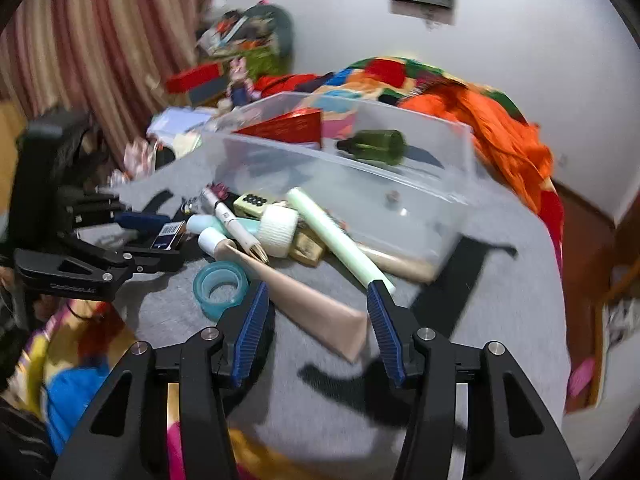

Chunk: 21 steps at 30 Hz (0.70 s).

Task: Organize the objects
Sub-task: 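Grasp the beige tube with right tool while left holds the blue card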

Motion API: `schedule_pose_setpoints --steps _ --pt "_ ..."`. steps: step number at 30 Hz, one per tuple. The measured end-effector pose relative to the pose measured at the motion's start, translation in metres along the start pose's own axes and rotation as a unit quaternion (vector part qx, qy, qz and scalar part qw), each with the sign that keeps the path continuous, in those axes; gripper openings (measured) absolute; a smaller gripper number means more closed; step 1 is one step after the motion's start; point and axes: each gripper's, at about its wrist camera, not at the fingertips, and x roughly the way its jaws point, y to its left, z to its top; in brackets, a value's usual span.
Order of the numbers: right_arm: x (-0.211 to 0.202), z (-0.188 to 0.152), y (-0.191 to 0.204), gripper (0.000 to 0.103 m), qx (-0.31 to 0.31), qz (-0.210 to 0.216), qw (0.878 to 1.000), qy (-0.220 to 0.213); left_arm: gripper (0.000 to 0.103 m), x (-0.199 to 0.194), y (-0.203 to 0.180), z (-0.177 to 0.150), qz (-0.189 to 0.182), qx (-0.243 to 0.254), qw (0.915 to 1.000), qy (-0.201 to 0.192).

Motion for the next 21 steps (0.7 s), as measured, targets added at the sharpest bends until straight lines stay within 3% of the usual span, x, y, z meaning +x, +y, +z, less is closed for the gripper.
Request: schedule_pose_setpoints --steps 7,11,13,15,21 --pt "0.03 0.007 0.012 0.046 -0.049 0.022 0.998 0.042 0.051 -0.002 -0.006 -0.006 0.008 0.0 1.0 0.001" --pt "0.02 -0.001 0.015 0.027 -0.061 0.034 0.997 0.041 0.053 -0.006 -0.008 -0.011 0.012 0.009 0.9999 0.004" --pt "0.016 -0.007 0.017 0.023 -0.062 0.053 0.995 0.049 0.061 -0.007 -0.008 -0.012 0.015 0.017 0.9997 0.003" --pt "0.013 -0.011 0.019 0.022 -0.071 0.045 0.995 0.053 0.076 -0.007 -0.007 -0.012 0.015 0.019 0.9997 -0.001" --pt "0.02 -0.005 0.019 0.027 -0.064 0.042 0.995 0.063 0.078 -0.001 -0.005 -0.013 0.011 0.03 0.9994 -0.014"
